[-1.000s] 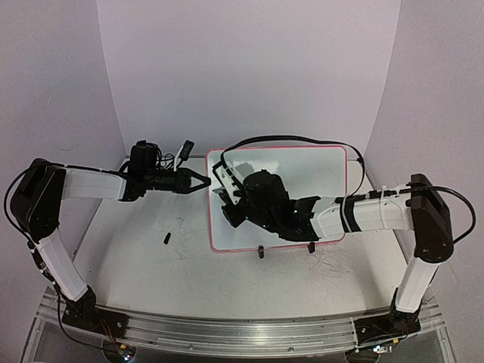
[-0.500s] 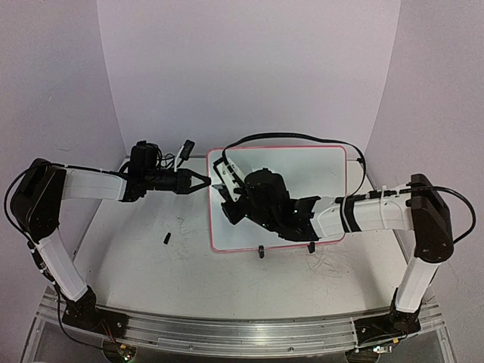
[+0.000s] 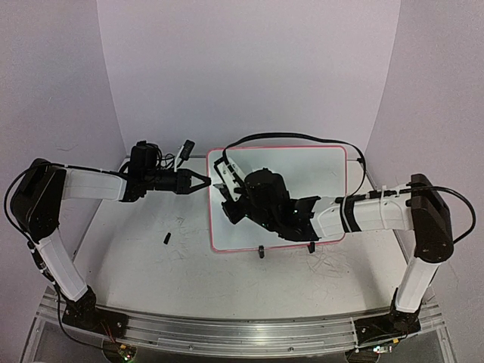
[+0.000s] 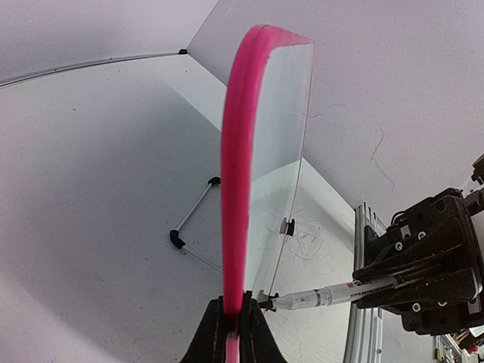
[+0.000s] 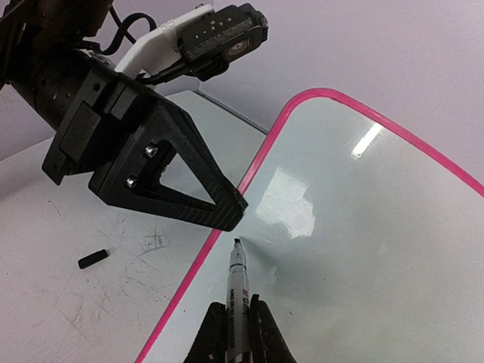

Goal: Write a sentence on the whiteboard

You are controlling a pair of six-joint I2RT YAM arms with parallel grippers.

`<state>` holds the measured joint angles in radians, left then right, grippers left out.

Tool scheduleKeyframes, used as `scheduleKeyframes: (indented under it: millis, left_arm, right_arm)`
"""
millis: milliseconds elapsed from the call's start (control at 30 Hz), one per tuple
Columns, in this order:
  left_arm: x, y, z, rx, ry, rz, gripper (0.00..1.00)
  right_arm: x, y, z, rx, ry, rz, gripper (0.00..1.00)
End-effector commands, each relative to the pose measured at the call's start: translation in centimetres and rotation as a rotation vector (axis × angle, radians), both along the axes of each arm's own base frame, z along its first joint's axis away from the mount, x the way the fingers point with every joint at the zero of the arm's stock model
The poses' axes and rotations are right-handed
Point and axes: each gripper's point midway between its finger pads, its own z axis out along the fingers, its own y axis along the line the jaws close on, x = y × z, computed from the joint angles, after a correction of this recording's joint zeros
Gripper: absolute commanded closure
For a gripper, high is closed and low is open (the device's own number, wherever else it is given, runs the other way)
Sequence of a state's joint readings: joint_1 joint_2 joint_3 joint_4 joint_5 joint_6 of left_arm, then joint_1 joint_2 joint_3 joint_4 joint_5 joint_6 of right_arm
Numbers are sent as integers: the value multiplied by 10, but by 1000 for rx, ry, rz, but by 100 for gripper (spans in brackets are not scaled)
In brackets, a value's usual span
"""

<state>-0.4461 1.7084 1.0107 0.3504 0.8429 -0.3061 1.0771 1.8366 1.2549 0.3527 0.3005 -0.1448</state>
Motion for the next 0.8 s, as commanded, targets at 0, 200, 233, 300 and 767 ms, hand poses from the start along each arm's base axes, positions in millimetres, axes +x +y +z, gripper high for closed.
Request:
scheduleKeyframes:
  millis: [0, 200, 233, 300, 767]
  left_arm:
    - [-11, -6, 15, -28, -42, -40, 100]
    - [-12, -6, 19, -33, -46, -43, 100]
    - [-12, -6, 19, -33, -46, -43, 100]
    - [-12, -6, 19, -34, -44, -44, 100]
    - [-13, -7, 20, -37, -42, -51, 100]
  right_arm:
    - [4, 3, 12, 47, -25, -22, 100]
    - [5, 3, 7, 37, -21, -31, 100]
    - [5, 3, 6, 36, -19, -31, 100]
    - [5, 3, 5, 34, -15, -33, 100]
    - [4, -2, -5, 16, 9, -50, 100]
